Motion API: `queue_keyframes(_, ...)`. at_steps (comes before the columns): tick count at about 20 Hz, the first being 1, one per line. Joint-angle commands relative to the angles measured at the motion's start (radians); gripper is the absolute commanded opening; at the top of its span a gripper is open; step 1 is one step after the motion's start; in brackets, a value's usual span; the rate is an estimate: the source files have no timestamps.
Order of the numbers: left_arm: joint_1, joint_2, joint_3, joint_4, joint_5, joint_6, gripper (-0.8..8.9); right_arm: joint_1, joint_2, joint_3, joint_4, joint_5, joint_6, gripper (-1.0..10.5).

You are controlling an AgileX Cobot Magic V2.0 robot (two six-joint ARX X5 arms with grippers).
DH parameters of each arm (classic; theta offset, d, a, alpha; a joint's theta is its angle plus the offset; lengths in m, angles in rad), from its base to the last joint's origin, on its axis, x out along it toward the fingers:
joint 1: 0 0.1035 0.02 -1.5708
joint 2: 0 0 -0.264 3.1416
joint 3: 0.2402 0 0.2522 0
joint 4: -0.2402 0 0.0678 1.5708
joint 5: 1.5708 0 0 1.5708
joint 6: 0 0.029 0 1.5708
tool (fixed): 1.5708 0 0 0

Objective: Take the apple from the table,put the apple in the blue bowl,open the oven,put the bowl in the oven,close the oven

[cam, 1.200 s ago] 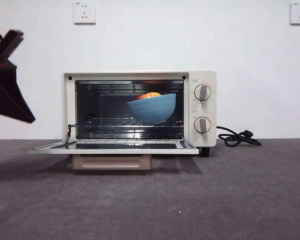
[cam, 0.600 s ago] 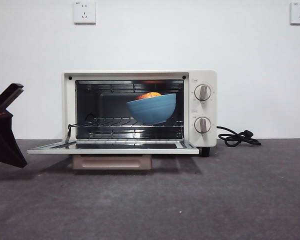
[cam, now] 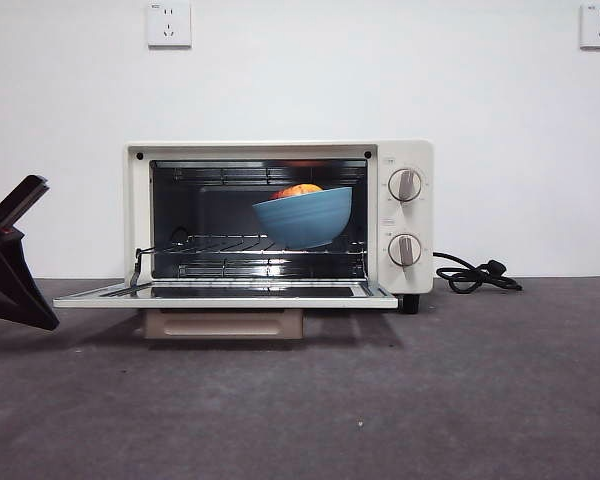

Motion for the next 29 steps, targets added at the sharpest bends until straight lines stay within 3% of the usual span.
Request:
queue_keyframes(1, -0.013, 0.01, -0.007, 0.016, -0.004, -0.036, -0.09, 0.001, -0.006, -0.008, 0.015, 0.0, 0.03, -0.1)
queue_keyframes(15, -0.092, 0.009, -0.007, 0.128, 0.009, -0.166, -0.09, 0.001, -0.006, -0.008, -0.024, -0.004, 0.085, -0.1)
queue_keyframes(20, -0.092, 0.003, -0.001, 0.212, 0.119, -0.229, -0.08, 0.001, -0.006, -0.008, -0.024, -0.004, 0.085, -0.1)
queue_keyframes(29, -0.092, 0.001, 0.099, 0.254, 0.136, -0.306, -0.08, 0.001, -0.006, -0.008, -0.024, -0.004, 0.09, -0.1)
